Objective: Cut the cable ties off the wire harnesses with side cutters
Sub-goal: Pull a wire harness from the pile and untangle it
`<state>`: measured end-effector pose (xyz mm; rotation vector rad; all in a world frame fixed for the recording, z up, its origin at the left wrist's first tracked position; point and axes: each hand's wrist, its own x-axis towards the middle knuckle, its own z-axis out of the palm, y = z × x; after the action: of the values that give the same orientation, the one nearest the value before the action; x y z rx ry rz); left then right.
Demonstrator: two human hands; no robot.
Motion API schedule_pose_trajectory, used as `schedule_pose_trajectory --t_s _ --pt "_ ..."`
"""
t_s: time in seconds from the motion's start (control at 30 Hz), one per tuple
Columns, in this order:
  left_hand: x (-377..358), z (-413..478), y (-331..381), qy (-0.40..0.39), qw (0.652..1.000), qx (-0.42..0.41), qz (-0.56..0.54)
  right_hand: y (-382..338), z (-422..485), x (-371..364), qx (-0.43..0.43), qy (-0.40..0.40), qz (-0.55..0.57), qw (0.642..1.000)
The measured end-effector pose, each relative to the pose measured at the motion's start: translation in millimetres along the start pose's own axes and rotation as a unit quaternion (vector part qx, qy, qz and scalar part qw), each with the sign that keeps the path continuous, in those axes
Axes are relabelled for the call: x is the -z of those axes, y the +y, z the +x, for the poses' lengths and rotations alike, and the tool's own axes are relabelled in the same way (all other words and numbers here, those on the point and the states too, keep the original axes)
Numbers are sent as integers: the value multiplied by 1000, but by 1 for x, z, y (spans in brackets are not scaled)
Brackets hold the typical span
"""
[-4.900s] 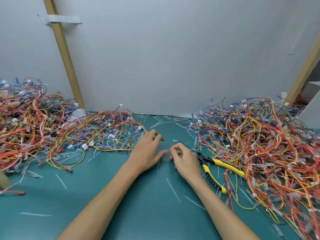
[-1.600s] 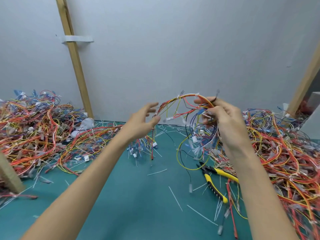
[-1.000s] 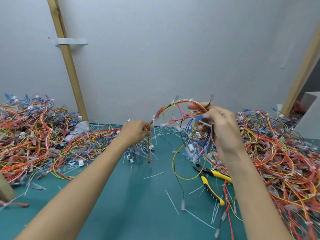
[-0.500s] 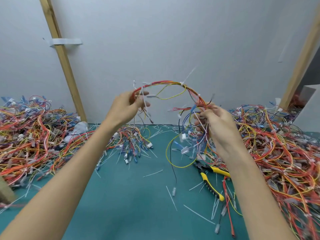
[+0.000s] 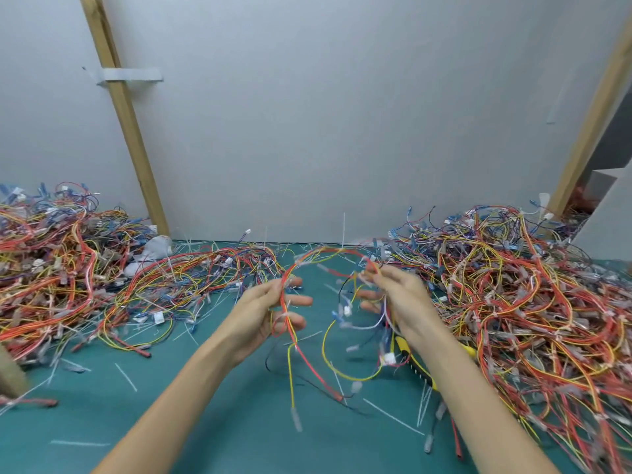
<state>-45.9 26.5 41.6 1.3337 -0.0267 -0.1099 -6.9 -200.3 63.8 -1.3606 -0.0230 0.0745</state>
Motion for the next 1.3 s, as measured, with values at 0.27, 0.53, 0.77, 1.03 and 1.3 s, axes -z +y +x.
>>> schedule_pose_trajectory --t_s 0.27,0.53,0.77,1.03,1.3 --pt "30 -19 -36 -23 996 25 87 53 -16 6 -24 -39 -95 994" --pt "7 -44 -32 -23 902 -175 395 67 -20 8 8 4 -108 994" --pt "-47 -55 -52 39 949 -188 248 73 -19 11 45 34 -71 996" --pt "-13 -47 -30 -43 999 -19 -14 73 -14 18 55 17 -93 994" --pt "11 -43 -20 -93 992 58 -56 69 -9 27 44 -8 -82 996"
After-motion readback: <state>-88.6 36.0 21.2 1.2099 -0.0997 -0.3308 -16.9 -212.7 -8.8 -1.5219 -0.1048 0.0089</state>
